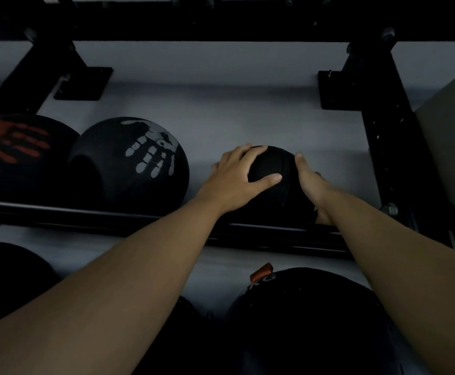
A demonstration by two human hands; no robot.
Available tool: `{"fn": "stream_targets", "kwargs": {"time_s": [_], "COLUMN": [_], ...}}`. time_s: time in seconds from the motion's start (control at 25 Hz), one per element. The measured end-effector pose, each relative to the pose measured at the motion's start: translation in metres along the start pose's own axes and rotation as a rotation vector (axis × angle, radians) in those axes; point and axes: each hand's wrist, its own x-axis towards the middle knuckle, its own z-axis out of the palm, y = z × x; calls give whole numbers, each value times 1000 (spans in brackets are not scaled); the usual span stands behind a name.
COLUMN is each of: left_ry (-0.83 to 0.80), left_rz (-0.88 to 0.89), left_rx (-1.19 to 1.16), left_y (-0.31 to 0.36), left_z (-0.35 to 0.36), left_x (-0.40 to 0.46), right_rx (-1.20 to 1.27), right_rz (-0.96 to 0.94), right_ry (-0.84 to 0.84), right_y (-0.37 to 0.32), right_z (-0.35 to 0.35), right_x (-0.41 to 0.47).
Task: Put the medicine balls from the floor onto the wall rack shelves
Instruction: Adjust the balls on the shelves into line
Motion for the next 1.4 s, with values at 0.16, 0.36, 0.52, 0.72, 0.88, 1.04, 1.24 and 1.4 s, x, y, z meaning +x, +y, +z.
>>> {"fn": "stream_targets", "kwargs": {"time_s": [0.16,0.36,0.52,0.72,0.88,1.04,1.24,1.4], "left_ry": [1,-20,-92,-20,-77,-45,9,29], "left_rz": [24,62,147,121,84,19,-9,-71], "left_rx": [19,34,96,132,28,-68,-39,13], "left_y": [-6,-35,-53,-68,-75,-73,-62,-46], "left_z": [-10,-36,-54,-61,-57,-43,-32,-22], "left_x": [-2,-7,-8,-11,-15,-13,-15,-50], "right_rx": [-36,-83,-158,-322,-358,-262,-420,-548], "right_rz": [-66,-133,-191,-272,-325,-377,-337,-377], "right_ry": [61,81,125,168,160,111,43,44], "right_y": [-5,-23,-41,-58,-52,-28,-27,13], "right_z": [13,35,60,93,85,71,55,25], "right_x": [-1,-1,1,6,11,-4,-23,-72]}}
